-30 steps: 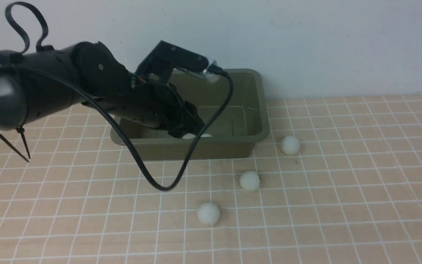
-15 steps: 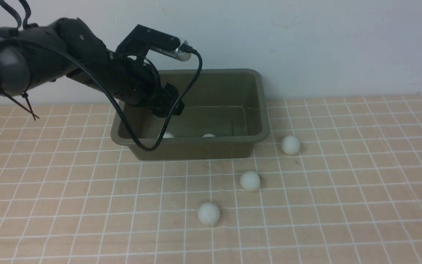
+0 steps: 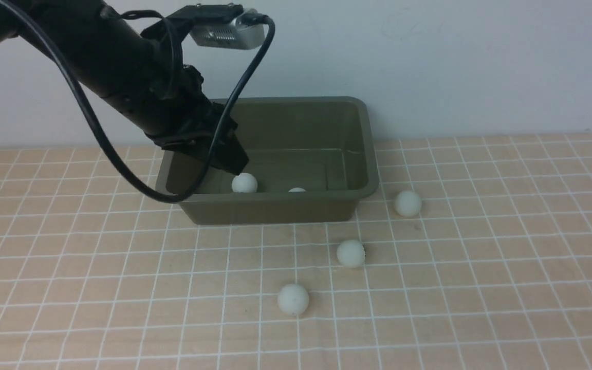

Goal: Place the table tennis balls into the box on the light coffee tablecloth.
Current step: 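Reach for and grasp a ping pong ball on the table beside the basket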

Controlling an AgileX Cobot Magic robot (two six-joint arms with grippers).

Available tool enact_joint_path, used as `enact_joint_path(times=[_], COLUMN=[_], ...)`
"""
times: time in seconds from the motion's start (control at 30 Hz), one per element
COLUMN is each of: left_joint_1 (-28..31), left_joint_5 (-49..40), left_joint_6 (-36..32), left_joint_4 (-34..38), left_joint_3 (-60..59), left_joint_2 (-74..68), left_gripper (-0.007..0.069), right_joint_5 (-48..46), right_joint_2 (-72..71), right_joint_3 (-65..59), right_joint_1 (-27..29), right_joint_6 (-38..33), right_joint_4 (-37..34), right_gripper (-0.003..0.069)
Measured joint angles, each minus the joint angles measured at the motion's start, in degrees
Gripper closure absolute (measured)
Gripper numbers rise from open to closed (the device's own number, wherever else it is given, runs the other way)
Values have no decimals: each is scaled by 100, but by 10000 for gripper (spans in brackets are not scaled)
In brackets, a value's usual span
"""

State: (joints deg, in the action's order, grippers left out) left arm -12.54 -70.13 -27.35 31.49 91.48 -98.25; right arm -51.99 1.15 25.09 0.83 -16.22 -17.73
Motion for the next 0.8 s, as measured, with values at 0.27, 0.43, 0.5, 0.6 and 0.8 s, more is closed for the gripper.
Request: enact_joint_path(times=[0.27, 0.43, 0.5, 0.6, 0.8], left_joint_1=[-997, -1798, -2173, -2407, -2466], left_joint_5=[13, 8, 89, 554, 2415], left_joint_6=[641, 684, 692, 716, 831], left_joint_4=[2, -555, -1172, -1755, -2163], left_joint_3=[-678, -1459, -1822, -2008, -2034], left_joint_2=[134, 171, 171, 171, 151], left_gripper=[576, 571, 538, 476, 245], right_joint_5=[43, 15, -29, -52, -82], right_joint_2=[0, 0, 0, 0, 0], right_joint_3=[0, 0, 0, 0, 0], right_joint_1=[0, 0, 0, 0, 0], right_joint_6=[0, 0, 0, 0, 0], right_joint_4=[4, 16, 16, 17, 22], right_gripper=[220, 220, 220, 220, 220])
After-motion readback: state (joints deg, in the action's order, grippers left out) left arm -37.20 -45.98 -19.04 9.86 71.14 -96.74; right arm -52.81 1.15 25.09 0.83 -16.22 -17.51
